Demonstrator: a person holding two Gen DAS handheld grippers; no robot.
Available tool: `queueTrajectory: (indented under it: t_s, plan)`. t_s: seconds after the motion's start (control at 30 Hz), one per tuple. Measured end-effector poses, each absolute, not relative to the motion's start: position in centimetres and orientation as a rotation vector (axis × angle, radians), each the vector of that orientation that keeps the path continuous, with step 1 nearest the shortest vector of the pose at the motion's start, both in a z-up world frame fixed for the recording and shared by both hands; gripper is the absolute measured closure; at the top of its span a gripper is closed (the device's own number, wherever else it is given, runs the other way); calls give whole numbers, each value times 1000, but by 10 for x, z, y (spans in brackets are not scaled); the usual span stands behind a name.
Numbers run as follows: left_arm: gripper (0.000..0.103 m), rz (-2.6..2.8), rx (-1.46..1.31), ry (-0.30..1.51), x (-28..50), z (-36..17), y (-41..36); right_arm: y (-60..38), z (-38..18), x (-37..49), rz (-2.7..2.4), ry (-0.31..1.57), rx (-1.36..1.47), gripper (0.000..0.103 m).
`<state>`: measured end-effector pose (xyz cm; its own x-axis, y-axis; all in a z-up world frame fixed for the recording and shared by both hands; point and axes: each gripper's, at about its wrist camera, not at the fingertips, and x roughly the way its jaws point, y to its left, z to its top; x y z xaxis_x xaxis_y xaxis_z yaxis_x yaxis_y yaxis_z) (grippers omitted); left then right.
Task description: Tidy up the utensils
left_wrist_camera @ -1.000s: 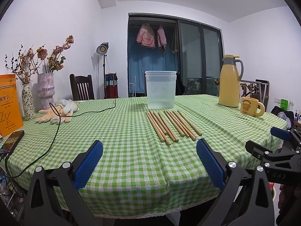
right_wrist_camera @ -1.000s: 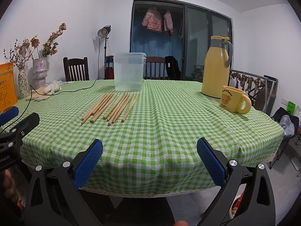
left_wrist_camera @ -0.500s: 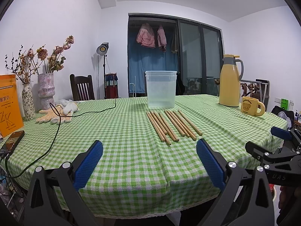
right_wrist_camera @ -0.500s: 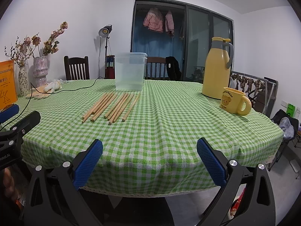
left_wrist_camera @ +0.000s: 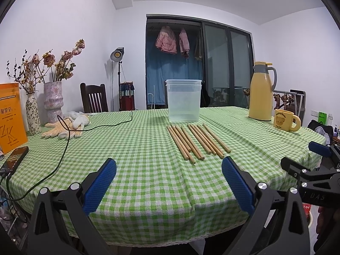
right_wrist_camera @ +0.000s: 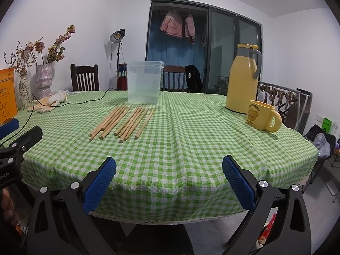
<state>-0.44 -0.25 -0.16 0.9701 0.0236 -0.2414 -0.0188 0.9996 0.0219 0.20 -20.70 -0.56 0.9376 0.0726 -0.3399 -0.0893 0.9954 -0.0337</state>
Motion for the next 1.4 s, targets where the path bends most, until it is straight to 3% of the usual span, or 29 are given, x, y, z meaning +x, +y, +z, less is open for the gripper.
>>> queueTrajectory:
  t_s: [1.4]
  plan:
    - [7,34,9,282,6,-14,9,-208,-11,5,66,319,-89,6]
